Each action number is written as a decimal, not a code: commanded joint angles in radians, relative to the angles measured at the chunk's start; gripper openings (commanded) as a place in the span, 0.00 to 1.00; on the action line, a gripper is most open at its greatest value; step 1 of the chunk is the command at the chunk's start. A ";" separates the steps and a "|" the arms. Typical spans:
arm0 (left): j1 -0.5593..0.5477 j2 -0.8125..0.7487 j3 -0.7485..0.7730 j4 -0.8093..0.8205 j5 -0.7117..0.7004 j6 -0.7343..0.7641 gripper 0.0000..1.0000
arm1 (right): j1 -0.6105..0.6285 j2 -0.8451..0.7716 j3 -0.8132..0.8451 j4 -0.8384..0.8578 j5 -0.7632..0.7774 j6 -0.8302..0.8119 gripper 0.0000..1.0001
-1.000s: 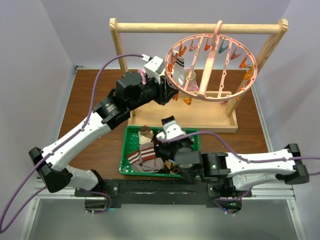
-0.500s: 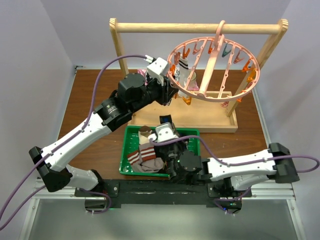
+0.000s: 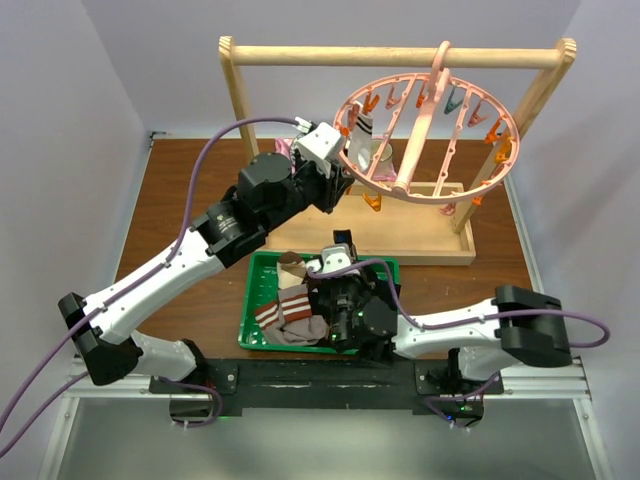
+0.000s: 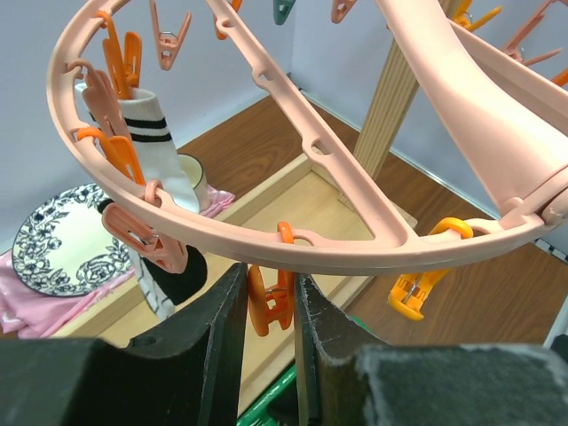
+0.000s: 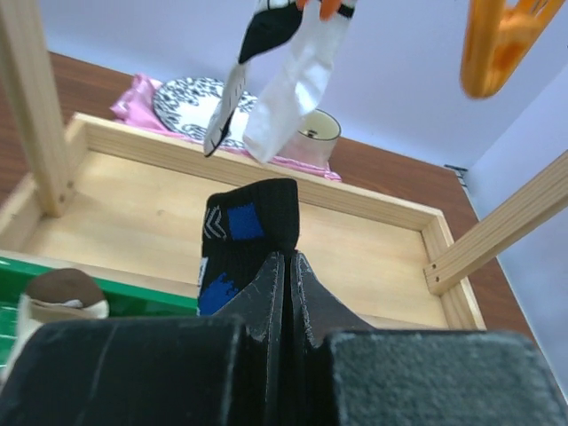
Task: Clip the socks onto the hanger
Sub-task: Clamp the sock onto the hanger.
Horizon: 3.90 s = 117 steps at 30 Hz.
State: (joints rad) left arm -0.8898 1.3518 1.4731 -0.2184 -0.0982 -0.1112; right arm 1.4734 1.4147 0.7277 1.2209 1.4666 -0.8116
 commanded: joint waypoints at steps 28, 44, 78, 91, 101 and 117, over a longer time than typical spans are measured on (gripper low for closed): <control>-0.005 -0.025 -0.013 0.042 0.006 0.022 0.00 | -0.157 0.216 0.167 0.532 -0.293 -0.425 0.00; 0.018 0.020 0.046 -0.013 0.023 -0.085 0.00 | -0.173 -0.467 -0.132 -0.178 -0.448 0.423 0.00; -0.005 0.032 0.099 -0.010 0.071 -0.177 0.00 | -0.174 -0.336 -0.028 -0.351 -0.451 0.525 0.00; -0.006 0.032 0.084 -0.006 0.069 -0.177 0.00 | -0.173 -0.321 -0.019 -0.365 -0.468 0.540 0.00; -0.008 0.029 0.081 -0.004 0.074 -0.180 0.00 | -0.173 -0.316 0.013 -0.370 -0.491 0.535 0.00; -0.011 0.018 0.072 -0.006 0.078 -0.180 0.00 | -0.177 -0.298 0.038 -0.316 -0.494 0.460 0.00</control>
State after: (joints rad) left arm -0.8928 1.3823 1.5318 -0.2726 -0.0303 -0.2718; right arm 1.3003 1.1324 0.7311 0.8349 0.9760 -0.3199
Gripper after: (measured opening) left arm 0.290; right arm 0.019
